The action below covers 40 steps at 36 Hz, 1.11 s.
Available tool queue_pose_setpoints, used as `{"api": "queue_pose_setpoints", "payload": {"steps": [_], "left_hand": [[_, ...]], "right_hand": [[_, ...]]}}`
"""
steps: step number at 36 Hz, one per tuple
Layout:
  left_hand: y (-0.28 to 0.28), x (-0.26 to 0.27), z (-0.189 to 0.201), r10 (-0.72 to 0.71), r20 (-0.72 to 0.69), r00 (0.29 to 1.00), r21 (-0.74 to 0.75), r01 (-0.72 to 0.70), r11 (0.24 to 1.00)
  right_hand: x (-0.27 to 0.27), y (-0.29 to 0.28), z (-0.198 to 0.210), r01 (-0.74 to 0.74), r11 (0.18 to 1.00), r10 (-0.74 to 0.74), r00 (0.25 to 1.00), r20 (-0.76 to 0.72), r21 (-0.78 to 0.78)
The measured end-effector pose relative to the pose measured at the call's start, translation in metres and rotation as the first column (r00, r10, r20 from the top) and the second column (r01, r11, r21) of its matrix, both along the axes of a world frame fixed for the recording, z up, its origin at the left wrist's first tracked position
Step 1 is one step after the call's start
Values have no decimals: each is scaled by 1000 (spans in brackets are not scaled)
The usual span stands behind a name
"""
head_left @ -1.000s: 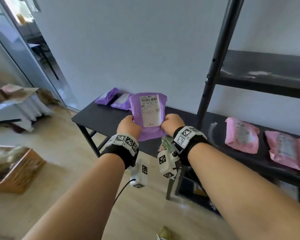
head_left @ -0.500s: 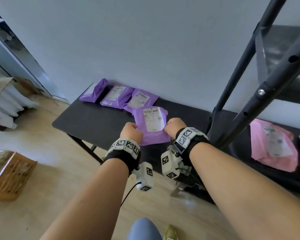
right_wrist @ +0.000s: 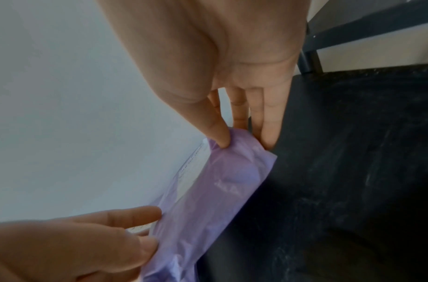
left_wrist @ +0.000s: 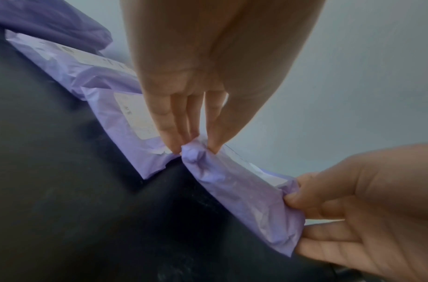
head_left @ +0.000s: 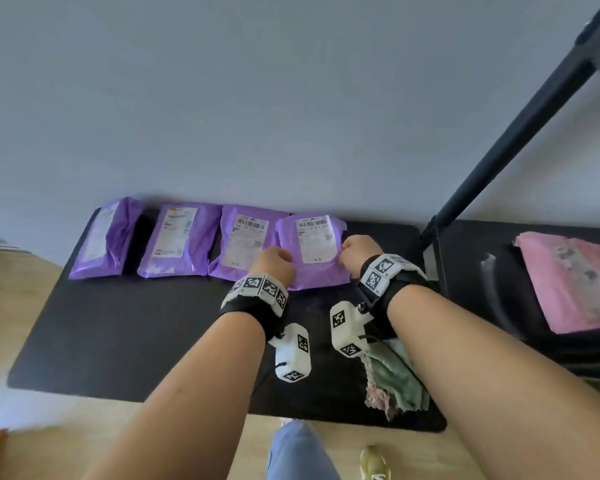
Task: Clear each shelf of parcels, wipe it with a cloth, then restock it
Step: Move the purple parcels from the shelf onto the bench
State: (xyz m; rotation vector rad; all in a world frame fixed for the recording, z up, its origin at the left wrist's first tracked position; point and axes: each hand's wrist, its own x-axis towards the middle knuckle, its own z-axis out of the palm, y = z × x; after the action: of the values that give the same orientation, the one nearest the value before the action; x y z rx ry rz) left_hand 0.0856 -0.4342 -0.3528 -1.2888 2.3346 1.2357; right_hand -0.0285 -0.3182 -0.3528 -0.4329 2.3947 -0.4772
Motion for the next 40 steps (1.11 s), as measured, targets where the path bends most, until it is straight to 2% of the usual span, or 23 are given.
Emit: {"api": "queue_pose_setpoints", "payload": {"steps": [4, 9, 14, 19, 23, 28, 36, 40], "left_hand": [[-25, -11, -10, -123, 36, 992, 13, 122, 992], [-45, -19, -19, -262, 85, 961, 8, 263, 965], [-48, -24, -22, -341, 113, 933, -69, 349, 934], [-30, -23, -17, -359, 114, 926, -119, 371, 921], [-1, -15, -9, -407, 121, 905, -116, 420, 900], [44, 11, 1, -421, 137, 897, -171, 440, 881], [144, 67, 12, -501, 129, 856, -235, 518, 823], [213, 83, 24, -609, 152, 779, -271, 625, 732]], "right_hand": [[0, -19, -11, 62, 998, -63, 997, 44, 28], [3, -30, -19, 21, 989, -33, 996, 86, 144], [-2, -23, -22, 54, 981, -69, 995, 79, 185], [7, -4, -8, 55, 979, -66, 997, 48, 198], [25, 20, 4, 61, 983, -67, 997, 29, 170], [63, 64, 21, 87, 995, -87, 996, 1, 53], [133, 173, 53, 132, 991, -134, 989, -68, -36], [158, 244, 63, 172, 984, -177, 979, -104, -47]]}}
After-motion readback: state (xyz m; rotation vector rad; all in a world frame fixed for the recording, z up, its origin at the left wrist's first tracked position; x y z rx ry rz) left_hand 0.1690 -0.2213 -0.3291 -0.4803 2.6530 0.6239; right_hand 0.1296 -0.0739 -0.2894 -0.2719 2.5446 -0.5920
